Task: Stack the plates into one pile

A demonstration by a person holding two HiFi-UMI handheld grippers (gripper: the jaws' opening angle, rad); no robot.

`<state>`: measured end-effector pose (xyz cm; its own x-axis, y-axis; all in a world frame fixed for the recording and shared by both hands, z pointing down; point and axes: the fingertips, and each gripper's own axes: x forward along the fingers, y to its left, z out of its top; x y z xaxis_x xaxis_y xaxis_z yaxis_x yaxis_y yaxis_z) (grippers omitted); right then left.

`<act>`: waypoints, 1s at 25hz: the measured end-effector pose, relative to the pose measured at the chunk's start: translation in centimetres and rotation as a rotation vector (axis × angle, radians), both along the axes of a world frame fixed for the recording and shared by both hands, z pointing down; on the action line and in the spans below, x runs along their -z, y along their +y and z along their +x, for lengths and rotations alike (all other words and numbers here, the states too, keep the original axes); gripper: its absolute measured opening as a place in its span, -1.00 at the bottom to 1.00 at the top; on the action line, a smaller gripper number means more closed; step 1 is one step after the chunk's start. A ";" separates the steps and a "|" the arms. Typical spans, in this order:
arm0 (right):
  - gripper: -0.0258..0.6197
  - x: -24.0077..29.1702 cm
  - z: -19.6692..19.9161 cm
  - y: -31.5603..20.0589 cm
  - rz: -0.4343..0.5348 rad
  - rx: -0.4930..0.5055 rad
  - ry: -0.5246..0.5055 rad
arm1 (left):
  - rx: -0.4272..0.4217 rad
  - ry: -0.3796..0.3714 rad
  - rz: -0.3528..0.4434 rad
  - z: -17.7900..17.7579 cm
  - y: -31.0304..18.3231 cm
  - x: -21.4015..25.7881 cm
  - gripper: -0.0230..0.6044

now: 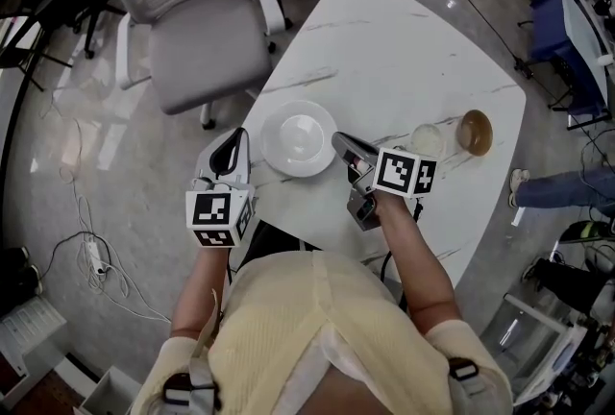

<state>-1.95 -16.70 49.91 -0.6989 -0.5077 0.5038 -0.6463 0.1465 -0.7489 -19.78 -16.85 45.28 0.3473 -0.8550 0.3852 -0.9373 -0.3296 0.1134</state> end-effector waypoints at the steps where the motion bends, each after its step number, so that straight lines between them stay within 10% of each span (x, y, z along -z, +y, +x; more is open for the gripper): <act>1: -0.84 -0.3 0.2 0.0 -0.004 -0.005 0.015 | -0.003 -0.002 -0.002 0.1 0.0 0.0 -0.92; 25: -0.74 -4.3 0.4 0.4 -0.035 0.012 0.295 | -0.030 -0.007 -0.026 0.7 0.2 -0.8 -0.92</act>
<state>-1.58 -16.28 54.26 -0.5254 -0.4791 0.7032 -0.8352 0.1322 -0.5339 -19.04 -16.65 46.11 0.3696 -0.8339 0.4098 -0.9279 -0.3542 0.1162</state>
